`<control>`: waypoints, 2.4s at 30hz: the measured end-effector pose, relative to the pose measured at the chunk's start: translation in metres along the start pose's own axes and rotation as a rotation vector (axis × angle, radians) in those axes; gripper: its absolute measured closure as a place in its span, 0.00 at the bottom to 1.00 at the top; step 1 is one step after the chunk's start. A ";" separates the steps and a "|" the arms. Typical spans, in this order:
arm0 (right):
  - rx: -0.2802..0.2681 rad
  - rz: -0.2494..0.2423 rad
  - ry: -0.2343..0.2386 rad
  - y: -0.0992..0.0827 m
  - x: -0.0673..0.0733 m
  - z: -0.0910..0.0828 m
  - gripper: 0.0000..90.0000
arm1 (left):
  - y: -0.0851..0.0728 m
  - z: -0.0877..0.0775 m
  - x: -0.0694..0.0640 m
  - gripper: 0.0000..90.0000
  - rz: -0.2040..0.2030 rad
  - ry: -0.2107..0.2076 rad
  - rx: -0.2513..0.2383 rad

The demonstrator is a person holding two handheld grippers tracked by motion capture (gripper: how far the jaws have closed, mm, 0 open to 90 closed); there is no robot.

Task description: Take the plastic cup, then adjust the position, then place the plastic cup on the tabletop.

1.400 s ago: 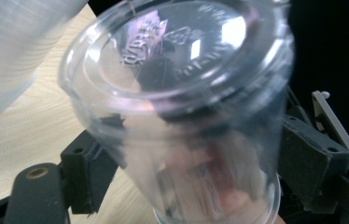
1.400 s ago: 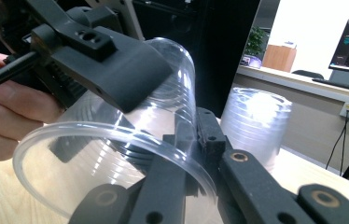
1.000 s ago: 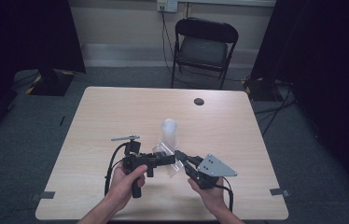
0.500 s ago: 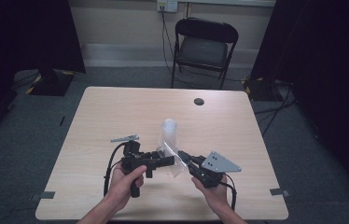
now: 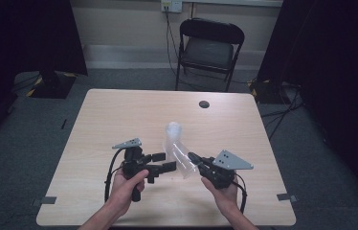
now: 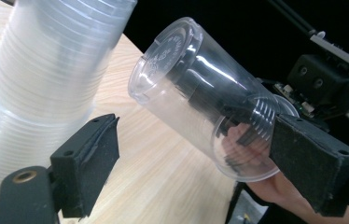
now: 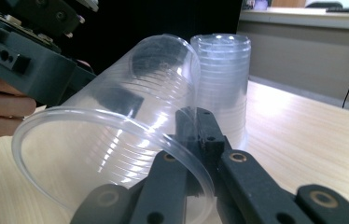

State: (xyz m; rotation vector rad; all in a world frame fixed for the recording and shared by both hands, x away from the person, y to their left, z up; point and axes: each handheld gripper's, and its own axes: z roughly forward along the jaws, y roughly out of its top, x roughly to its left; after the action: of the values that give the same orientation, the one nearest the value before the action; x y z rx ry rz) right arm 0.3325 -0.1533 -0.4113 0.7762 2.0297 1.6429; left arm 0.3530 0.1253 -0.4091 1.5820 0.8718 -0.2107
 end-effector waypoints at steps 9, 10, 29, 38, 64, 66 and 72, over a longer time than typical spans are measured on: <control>0.073 0.029 -0.012 0.002 -0.011 -0.001 1.00 | -0.003 0.002 -0.003 0.18 0.134 0.116 0.017; 0.079 0.035 -0.011 0.002 -0.013 -0.001 1.00 | -0.003 0.002 -0.003 0.18 0.138 0.113 0.016; 0.243 0.108 0.065 0.002 -0.031 -0.001 1.00 | -0.014 0.009 -0.011 0.18 0.482 0.174 0.158; 0.307 0.125 0.104 -0.001 -0.031 0.005 1.00 | -0.017 0.011 -0.012 0.21 0.550 0.215 0.192; 0.502 0.175 0.252 -0.007 -0.027 0.019 1.00 | -0.028 0.021 -0.014 0.23 0.705 0.224 0.309; 0.523 0.173 0.260 -0.009 -0.027 0.021 1.00 | -0.030 0.023 -0.014 0.23 0.729 0.223 0.326; 0.560 0.169 0.279 -0.010 -0.025 0.025 1.00 | -0.034 0.025 -0.015 0.23 0.763 0.210 0.350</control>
State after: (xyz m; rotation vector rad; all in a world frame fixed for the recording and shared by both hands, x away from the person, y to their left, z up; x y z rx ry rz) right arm 0.3653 -0.1520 -0.4274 0.9632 2.7483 1.3250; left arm 0.3297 0.0946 -0.4325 2.1808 0.3394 0.3729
